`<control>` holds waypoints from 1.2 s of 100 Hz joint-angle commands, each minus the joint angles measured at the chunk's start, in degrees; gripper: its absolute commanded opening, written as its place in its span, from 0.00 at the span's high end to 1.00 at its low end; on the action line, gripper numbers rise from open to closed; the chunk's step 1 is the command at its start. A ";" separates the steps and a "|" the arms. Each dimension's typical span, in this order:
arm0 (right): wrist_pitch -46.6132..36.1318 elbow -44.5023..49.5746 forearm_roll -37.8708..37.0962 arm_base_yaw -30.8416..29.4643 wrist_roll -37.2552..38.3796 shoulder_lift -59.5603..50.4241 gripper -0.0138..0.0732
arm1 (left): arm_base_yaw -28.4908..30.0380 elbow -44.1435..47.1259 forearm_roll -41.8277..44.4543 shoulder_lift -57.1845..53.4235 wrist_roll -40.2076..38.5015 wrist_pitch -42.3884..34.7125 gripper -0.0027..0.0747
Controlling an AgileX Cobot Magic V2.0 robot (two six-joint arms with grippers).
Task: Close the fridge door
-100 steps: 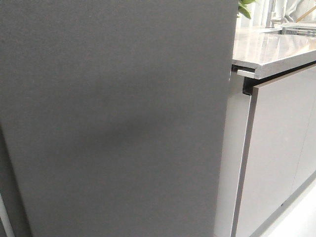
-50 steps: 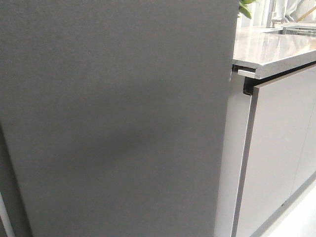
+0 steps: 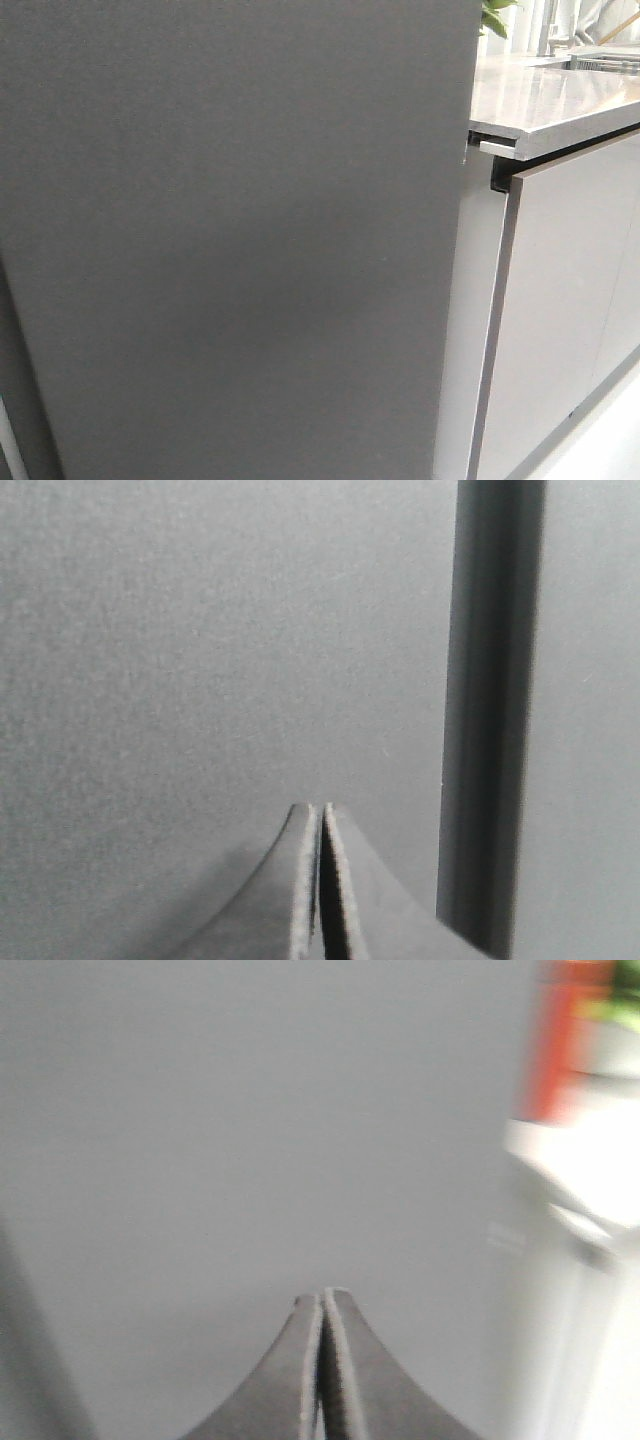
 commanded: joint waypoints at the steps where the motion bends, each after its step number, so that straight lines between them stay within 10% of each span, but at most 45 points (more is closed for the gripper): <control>1: -5.25 3.18 0.91 -5.73 -0.31 -3.63 0.89 | 0.27 2.01 -0.23 -0.59 -0.25 -4.16 0.99; 45: -20.20 26.29 1.54 -12.47 -0.31 -17.37 0.89 | 0.37 2.01 -0.23 -0.59 -0.25 -4.16 0.99; 120: -20.46 29.47 1.23 -12.47 -0.31 -21.04 0.89 | 0.37 2.01 -0.23 -0.59 -0.25 -4.16 0.99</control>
